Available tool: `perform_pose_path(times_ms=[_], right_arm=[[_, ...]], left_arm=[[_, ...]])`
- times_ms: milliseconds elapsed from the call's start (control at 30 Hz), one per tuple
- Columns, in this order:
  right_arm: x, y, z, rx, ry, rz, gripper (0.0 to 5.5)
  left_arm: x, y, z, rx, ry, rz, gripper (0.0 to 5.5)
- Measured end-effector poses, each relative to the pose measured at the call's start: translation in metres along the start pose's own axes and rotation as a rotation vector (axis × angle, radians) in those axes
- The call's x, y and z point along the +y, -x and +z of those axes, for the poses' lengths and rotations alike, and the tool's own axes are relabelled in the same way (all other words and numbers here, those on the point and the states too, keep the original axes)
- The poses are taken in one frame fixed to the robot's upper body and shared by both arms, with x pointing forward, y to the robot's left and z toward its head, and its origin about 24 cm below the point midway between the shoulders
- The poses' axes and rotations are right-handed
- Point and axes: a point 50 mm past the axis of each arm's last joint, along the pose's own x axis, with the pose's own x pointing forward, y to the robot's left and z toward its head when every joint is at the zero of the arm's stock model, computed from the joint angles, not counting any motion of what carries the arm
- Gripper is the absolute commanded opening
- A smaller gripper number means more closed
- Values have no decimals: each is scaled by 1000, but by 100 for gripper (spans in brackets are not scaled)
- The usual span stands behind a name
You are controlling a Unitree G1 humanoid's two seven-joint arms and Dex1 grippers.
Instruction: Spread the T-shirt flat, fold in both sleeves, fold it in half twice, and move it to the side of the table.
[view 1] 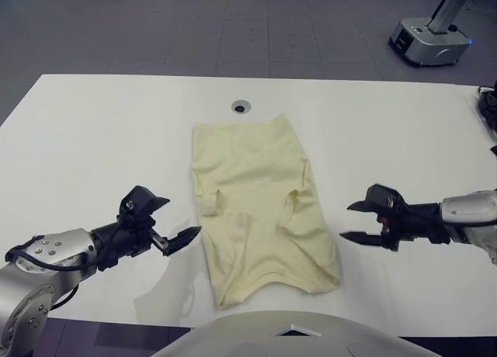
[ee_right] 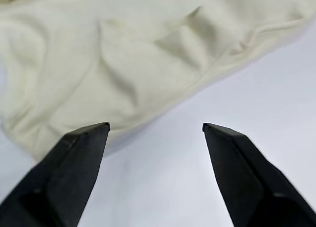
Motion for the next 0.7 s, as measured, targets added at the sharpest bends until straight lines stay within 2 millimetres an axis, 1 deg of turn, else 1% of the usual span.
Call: perform_pose_path(times_ms=[67, 133, 267, 433, 533, 700], right_arm=[[1, -3, 3, -8, 103, -11, 437], [6, -8, 3, -4, 167, -6, 472], [20, -23, -2, -3, 244, 17, 539], [31, -38, -8, 26, 377, 30, 539], [35, -44, -2, -7, 439, 40, 539], [39, -59, 11, -69, 458, 56, 539]], left_arm=[[-1, 0, -3, 33, -36, -12, 540], [-1, -1, -7, 49, -58, -17, 540], [0, -1, -9, 69, -85, -25, 540], [1, -2, -10, 74, -98, -16, 540], [3, -2, -9, 72, -104, -2, 540], [13, -2, -9, 81, -106, 55, 540]])
